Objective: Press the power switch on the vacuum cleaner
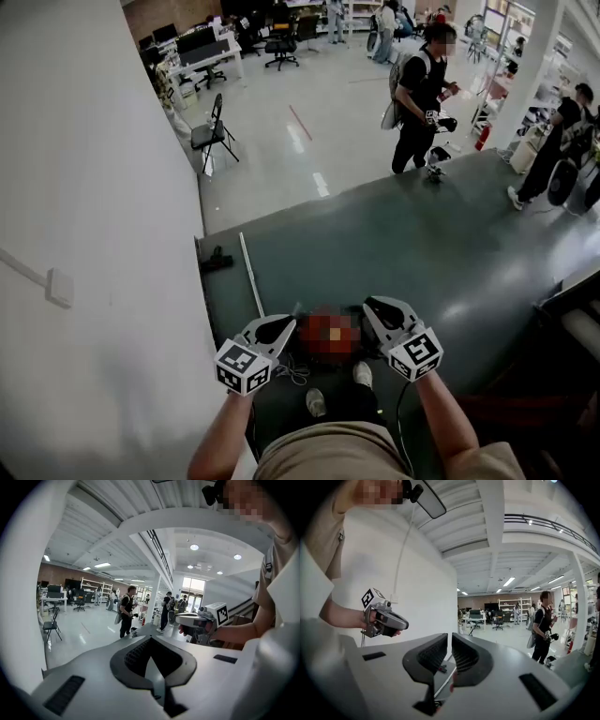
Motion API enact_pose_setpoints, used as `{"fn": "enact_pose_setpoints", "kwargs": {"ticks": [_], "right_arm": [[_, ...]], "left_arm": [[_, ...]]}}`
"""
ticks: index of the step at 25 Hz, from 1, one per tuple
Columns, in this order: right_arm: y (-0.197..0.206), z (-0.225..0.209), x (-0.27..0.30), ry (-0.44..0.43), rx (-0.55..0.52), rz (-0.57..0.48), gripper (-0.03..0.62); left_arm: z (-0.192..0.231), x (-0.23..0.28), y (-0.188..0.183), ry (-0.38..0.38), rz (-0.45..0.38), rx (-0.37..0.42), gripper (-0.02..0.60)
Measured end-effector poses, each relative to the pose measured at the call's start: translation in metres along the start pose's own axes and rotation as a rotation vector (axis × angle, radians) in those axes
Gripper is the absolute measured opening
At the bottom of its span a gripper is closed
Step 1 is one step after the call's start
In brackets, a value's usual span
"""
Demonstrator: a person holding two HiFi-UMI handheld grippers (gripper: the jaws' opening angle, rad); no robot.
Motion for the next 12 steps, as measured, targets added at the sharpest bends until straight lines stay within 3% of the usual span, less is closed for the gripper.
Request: {"fn": "enact_pose_setpoints", "kwargs": {"ticks": [4, 8, 12], "right_arm": [[-0.042, 0.006, -0.021, 0.035, -0.017, -0.083, 0.015], [-0.069, 0.003, -0.042, 0.045, -0.037, -0.124, 0.085], [-0.089, -0.016, -0.062, 0.057, -0.076, -0.171, 0.109]], "left_arm": [[-0.013, -0.022, -0.038, -0.002, -0.052, 0.075, 0.003], [-0.025, -0.052, -0.066, -0.039, -0.136, 0.127, 0.003], [-0.026, -0.071, -0.081, -0.073, -0.229, 0.147, 0.003]]}}
Point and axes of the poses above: the fingertips, and each gripper's own axes: x forward along the fingers, z to its left, y out of its underside, the point moved 7 cm from there along -x, backward along the fingers, and after that the axes turned 4 degrees about y, right-handed, at the moved point
